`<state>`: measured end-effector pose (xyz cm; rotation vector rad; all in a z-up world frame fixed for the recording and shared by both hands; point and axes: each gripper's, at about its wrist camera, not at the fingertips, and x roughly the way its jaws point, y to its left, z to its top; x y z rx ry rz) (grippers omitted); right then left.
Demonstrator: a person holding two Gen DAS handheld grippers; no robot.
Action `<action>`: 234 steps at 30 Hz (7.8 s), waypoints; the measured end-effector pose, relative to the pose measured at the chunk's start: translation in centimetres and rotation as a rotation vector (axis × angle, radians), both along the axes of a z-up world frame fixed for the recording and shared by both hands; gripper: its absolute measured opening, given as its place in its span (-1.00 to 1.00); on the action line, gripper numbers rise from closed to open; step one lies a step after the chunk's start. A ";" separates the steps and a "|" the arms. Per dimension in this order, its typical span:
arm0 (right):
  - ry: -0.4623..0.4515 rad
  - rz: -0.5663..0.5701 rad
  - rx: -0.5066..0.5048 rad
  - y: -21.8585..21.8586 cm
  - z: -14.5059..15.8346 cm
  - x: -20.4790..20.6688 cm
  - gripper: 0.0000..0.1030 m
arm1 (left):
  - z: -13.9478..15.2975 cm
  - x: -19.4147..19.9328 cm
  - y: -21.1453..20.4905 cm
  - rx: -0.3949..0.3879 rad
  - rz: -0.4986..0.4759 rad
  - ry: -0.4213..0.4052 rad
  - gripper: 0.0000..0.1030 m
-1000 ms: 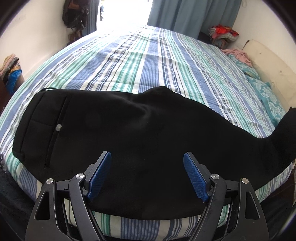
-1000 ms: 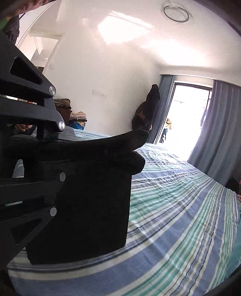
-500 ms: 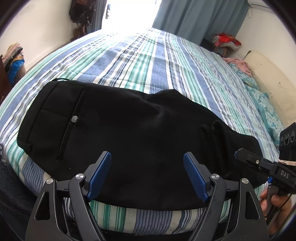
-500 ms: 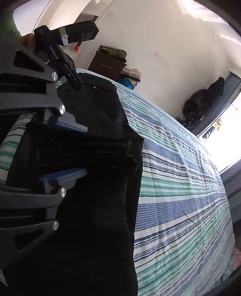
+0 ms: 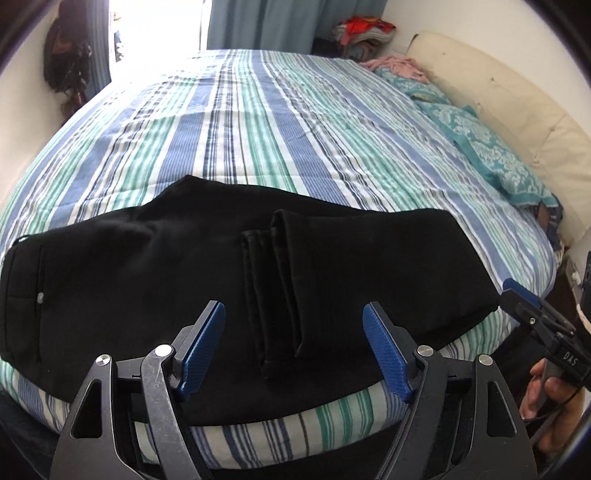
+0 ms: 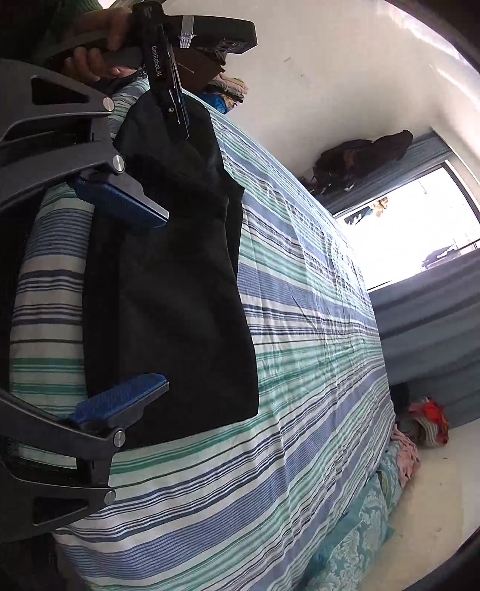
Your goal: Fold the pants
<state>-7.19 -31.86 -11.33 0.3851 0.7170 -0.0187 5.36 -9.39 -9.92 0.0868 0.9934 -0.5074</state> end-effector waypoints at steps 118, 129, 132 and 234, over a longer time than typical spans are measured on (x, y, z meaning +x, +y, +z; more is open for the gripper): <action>0.204 -0.005 0.315 -4.8 -4.6 4.5 0.56 | -4.4 0.8 1.2 0.058 -0.031 0.047 -0.69; 0.351 -0.048 0.545 -11.1 -6.0 15.3 0.57 | -2.9 0.9 4.5 0.023 0.086 0.000 0.12; 0.327 -0.072 0.552 -10.8 -7.0 14.9 0.58 | -2.6 0.4 5.5 0.032 0.103 -0.014 0.13; -0.063 0.239 0.264 -0.6 0.0 3.6 0.74 | 1.6 5.0 9.3 0.058 0.305 -0.071 0.36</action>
